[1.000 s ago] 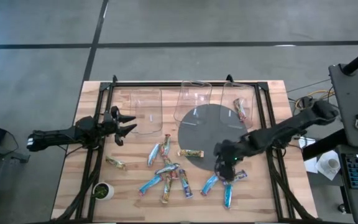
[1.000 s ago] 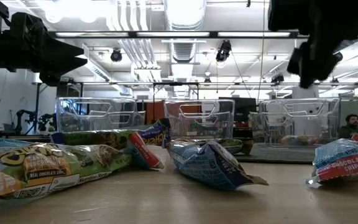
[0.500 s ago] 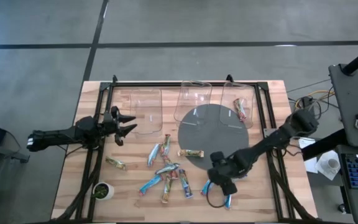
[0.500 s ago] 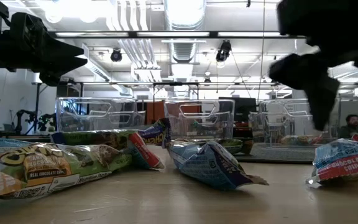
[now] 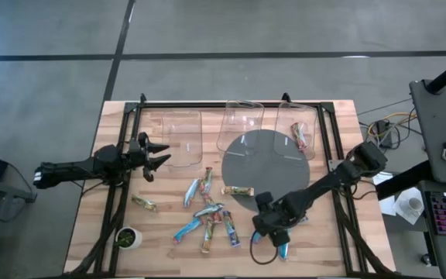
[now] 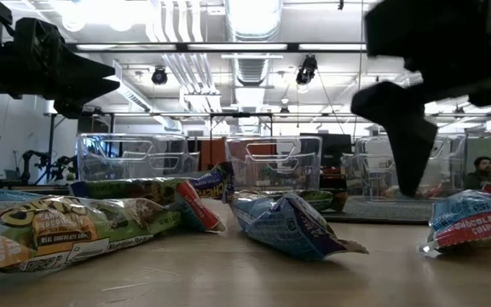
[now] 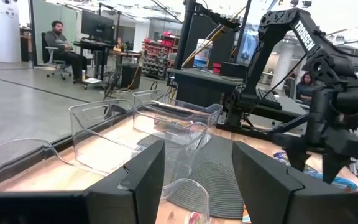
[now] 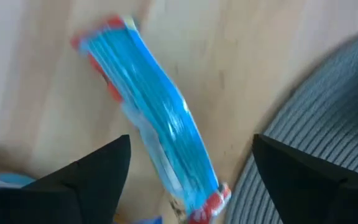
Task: Pick and place Granola Bars by type
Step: Put the red granola bar into the right transparent bin, then put the yellow granola bar into the middle transparent bin
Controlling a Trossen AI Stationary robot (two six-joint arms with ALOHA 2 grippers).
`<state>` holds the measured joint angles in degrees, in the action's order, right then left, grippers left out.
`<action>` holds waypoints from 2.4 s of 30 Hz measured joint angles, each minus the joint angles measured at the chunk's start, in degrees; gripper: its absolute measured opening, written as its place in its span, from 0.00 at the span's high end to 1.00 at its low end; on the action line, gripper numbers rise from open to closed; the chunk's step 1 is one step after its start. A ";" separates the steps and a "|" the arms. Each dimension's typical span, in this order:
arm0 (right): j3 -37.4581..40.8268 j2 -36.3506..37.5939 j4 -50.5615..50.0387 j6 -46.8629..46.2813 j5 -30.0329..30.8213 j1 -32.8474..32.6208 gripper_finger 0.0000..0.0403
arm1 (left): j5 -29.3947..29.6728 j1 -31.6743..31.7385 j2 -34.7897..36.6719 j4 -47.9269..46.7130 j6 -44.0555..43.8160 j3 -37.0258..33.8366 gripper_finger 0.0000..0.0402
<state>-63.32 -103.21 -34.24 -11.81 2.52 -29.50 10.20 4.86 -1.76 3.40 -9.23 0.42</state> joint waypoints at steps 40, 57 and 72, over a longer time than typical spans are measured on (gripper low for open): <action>-6.62 23.52 -35.41 -92.94 47.21 15.87 0.77 | -0.04 -0.02 -0.17 -0.59 0.18 -0.01 0.57; 21.35 39.73 -8.87 -42.72 4.91 67.52 0.71 | 0.22 0.02 -0.24 8.76 -25.60 0.46 0.57; 17.20 41.77 -5.70 -23.76 9.20 58.76 0.54 | 13.31 0.05 -0.33 15.05 -54.68 0.24 0.57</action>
<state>-46.12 -61.44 -39.94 -35.57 11.72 29.26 23.51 4.91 -2.09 18.45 -63.92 0.67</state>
